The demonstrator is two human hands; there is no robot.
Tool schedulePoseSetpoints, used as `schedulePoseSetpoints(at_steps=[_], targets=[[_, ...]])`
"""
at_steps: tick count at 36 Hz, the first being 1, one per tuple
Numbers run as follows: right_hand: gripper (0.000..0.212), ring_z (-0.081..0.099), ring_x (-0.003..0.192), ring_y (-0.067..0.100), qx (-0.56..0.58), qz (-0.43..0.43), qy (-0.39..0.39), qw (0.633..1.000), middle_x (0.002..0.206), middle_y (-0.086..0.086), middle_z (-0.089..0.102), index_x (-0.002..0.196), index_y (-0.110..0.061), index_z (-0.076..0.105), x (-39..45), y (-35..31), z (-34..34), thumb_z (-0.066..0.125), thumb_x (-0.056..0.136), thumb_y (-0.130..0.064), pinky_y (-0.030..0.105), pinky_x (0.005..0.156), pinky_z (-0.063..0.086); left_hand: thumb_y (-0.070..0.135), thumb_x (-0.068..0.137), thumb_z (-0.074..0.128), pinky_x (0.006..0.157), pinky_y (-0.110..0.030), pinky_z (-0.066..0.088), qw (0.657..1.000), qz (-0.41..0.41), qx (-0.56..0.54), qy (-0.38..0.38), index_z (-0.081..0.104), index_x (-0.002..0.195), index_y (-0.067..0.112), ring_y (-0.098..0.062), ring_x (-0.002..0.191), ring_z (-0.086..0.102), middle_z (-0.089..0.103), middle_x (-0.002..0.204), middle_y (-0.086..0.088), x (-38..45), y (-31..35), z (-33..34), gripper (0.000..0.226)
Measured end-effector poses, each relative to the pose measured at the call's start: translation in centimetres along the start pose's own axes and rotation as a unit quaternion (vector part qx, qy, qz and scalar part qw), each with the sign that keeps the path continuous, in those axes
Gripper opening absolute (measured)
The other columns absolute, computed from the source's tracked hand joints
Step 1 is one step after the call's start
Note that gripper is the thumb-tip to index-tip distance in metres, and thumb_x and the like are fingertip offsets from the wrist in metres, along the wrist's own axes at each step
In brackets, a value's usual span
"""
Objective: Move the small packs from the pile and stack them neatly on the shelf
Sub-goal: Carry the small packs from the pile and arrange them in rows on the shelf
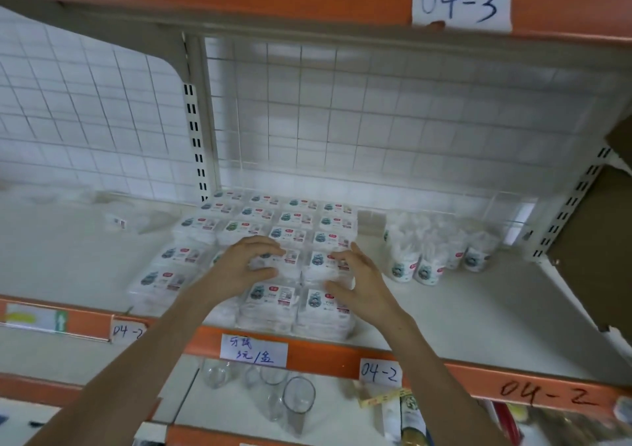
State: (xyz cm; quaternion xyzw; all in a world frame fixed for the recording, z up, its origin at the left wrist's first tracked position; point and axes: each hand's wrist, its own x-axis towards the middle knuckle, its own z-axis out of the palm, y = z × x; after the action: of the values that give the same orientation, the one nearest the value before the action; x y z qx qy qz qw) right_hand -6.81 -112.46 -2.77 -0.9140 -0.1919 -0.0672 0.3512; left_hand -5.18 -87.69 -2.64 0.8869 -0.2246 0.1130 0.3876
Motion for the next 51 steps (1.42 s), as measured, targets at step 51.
schedulePoseSetpoints(at_steps=[51], targets=[[0.045,0.041,0.122,0.007,-0.060,-0.215,-0.228,0.948,0.132,-0.014,0.047,0.130,-0.031,0.045,-18.2,-17.6,16.5,0.039,0.088,-0.047,0.022,0.097,0.031,0.046,0.073,0.045,0.065,-0.020,0.044,0.871,-0.351,0.290,0.183,0.065,0.101,0.022,-0.017,0.082,0.062,0.066,0.092,0.001,-41.7,7.5,-6.2,0.042]])
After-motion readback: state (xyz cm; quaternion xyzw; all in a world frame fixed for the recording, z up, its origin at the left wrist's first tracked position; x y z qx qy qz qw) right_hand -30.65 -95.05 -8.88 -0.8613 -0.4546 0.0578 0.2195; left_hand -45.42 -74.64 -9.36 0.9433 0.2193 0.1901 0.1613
